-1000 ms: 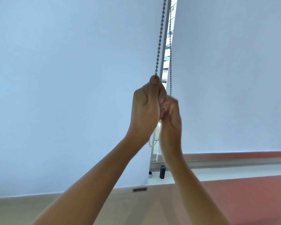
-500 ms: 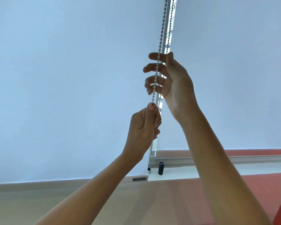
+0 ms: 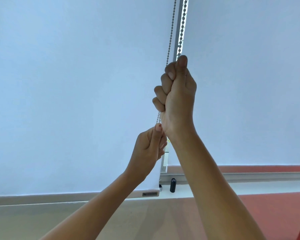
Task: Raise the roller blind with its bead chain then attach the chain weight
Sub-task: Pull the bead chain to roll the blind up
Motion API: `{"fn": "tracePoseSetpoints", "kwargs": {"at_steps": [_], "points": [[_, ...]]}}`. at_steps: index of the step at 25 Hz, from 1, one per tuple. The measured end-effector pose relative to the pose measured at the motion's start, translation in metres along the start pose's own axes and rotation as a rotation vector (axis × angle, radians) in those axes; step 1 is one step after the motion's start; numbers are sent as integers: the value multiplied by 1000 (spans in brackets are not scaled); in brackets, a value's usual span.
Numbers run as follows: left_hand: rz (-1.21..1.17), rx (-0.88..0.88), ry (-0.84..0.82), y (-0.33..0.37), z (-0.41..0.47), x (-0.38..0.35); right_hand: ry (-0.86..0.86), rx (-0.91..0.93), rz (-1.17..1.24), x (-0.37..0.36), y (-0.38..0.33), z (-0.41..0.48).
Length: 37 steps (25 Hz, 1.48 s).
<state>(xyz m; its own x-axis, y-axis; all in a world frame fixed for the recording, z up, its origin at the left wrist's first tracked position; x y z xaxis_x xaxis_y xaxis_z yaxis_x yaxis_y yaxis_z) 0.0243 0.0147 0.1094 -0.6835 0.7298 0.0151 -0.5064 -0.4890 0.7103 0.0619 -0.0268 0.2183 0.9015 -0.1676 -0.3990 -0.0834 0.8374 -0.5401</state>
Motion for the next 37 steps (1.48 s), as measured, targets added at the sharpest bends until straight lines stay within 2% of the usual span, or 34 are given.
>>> {"fn": "tracePoseSetpoints", "kwargs": {"at_steps": [5, 7, 13, 15, 19, 23, 26, 28, 31, 33, 37], "points": [[-98, 133, -154, -23, -7, 5, 1, 10, -50, 5, 19, -26], [-77, 194, -141, -29, -5, 12, 16, 10, -62, 12, 26, -35], [-244, 103, -115, 10, 37, 19, 12, 49, -6, 14, 23, -45], [-267, 69, -131, 30, 53, 18, 24, 71, -84, 17, 28, -55], [-298, 37, -243, 63, 67, 6, 70, -87, -159, 44, 65, -100], [-321, 130, -283, 71, 63, -9, 92, -168, -243, 71, 86, -128], [-310, 183, -151, 73, 61, -13, 70, -136, -284, 73, 87, -131], [-272, 102, -25, 79, 60, -12, 43, -94, -362, 71, 85, -129], [-230, -26, 97, 86, 56, -11, -4, 12, -601, 67, 75, -119], [-215, -47, 134, 88, 55, -7, 13, 72, -654, 67, 65, -108], [-193, -101, 141, 88, 47, -6, 158, 203, -612, 65, 28, -63]]}}
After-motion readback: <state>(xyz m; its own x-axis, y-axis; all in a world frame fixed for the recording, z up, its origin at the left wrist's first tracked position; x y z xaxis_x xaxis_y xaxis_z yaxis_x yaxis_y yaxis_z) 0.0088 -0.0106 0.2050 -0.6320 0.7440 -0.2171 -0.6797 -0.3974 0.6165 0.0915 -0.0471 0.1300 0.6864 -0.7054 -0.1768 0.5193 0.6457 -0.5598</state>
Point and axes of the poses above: each hand's wrist, its own z-axis towards the middle knuckle, its own x-axis out of the back of the hand, y = z × x, the point moved 7 cm from there along z, towards the middle knuckle, and after that the axes turned 4 degrees about z, right-handed, at the moved point
